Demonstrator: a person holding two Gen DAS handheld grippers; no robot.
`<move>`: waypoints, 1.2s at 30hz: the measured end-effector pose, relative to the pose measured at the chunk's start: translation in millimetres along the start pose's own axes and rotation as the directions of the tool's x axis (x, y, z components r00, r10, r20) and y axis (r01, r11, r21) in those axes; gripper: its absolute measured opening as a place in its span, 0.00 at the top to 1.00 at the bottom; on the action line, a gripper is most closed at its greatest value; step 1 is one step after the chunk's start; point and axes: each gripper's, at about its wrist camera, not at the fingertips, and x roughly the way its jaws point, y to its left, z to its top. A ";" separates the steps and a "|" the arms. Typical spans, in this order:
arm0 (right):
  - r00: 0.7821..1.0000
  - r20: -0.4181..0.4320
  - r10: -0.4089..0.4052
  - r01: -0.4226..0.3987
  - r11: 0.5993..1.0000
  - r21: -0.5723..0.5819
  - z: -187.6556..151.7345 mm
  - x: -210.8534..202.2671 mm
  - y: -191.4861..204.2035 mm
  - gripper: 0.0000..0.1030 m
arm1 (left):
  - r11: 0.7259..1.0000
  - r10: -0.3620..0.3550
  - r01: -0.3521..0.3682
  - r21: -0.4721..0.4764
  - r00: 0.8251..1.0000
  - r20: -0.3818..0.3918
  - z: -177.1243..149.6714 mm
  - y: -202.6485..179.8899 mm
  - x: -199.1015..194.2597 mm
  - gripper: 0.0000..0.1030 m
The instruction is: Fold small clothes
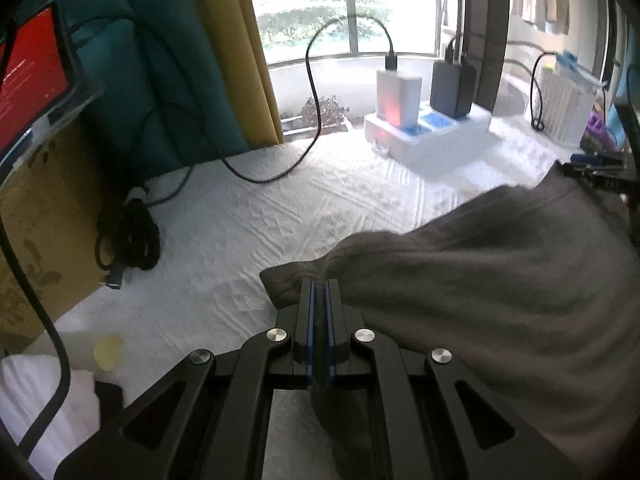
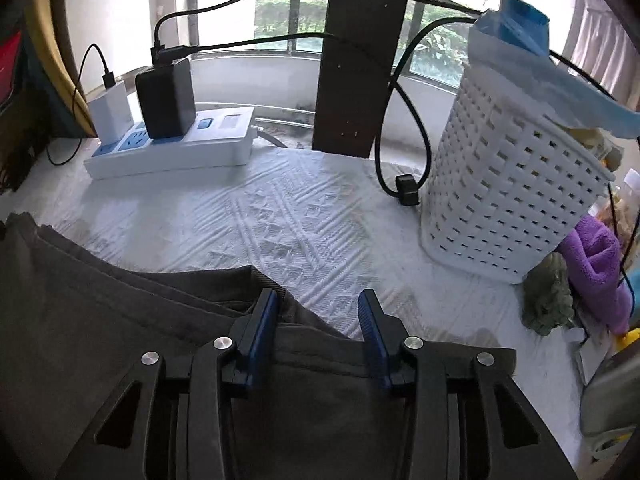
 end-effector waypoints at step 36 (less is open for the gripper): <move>0.992 0.003 0.128 -0.126 0.980 -0.155 3.7 -10.3 83.2 0.46 | 0.979 -0.157 0.160 0.127 0.987 -0.032 49.4 -93.3 35.8 0.44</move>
